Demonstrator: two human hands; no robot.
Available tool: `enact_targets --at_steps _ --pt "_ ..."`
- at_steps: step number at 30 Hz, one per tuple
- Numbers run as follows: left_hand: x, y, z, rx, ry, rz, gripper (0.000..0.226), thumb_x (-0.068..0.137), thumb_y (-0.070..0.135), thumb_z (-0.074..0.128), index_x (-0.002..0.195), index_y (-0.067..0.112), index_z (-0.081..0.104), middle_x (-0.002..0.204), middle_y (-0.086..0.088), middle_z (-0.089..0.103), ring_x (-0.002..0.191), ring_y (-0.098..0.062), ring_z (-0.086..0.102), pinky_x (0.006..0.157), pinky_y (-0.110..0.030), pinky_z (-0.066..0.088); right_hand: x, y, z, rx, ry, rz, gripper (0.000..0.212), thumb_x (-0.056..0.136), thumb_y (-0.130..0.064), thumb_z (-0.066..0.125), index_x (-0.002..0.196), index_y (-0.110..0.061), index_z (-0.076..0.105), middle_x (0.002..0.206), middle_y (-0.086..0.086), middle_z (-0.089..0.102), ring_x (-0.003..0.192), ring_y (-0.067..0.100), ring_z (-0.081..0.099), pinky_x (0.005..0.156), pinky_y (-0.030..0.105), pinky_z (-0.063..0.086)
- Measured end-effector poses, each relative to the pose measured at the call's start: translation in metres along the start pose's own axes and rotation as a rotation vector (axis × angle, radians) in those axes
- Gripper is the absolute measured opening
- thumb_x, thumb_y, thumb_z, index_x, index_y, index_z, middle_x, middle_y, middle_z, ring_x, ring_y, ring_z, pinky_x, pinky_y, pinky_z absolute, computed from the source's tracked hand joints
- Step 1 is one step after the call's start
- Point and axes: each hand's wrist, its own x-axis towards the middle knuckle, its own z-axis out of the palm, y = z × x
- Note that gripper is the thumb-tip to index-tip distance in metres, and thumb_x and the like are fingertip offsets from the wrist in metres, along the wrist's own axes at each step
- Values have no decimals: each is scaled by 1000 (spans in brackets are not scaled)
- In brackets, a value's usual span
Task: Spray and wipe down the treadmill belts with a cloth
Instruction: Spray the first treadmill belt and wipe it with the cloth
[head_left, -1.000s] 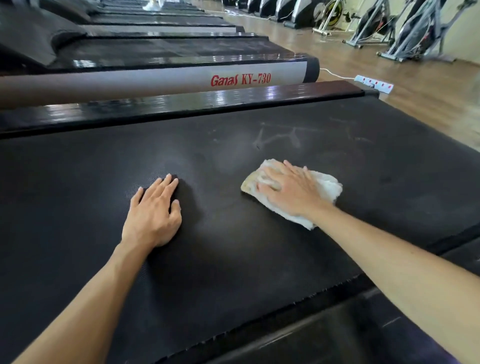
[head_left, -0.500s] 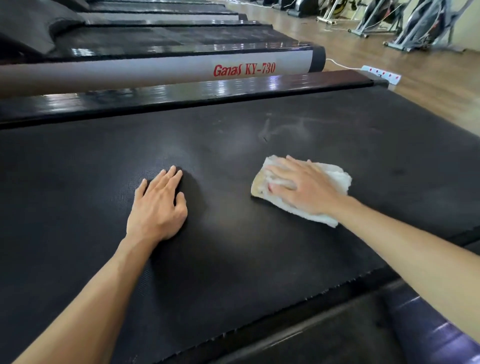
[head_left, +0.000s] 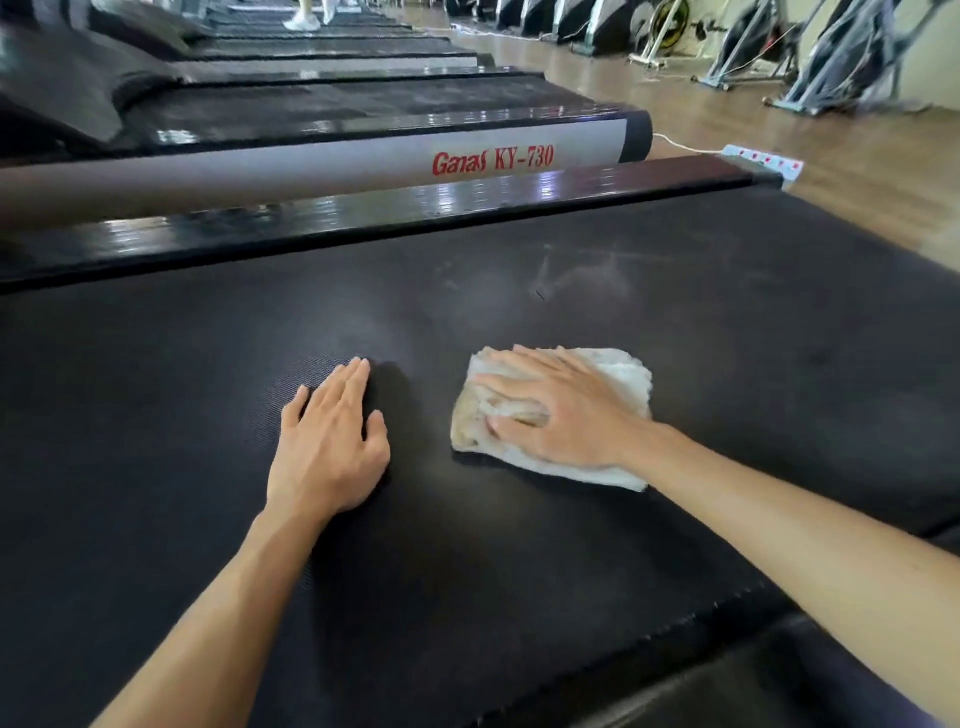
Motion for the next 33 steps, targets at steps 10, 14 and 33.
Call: enact_targets --at_steps 10,14,33 --pt "70 -14 -16 37 11 39 67 85 41 40 148 21 49 148 -2 55 138 -27 44 118 -45 29 106 2 0 -36 104 251 65 90 -71 21 144 -48 48 165 -11 30 156 22 19 124 59 6" --pt "128 -25 -11 66 -51 -40 59 100 34 46 157 23 36 165 -4 30 154 -24 22 126 -46 12 54 -20 2 36 100 63 59 93 -71 37 147 -51 47 168 -21 20 156 8 13 128 41 5" --pt "145 -44 1 121 -123 -66 64 102 38 32 162 22 16 170 9 4 156 -6 1 126 -42 8 137 -33 3 84 109 278 58 95 -69 39 148 -46 44 170 -17 11 157 9 4 127 40 -6"
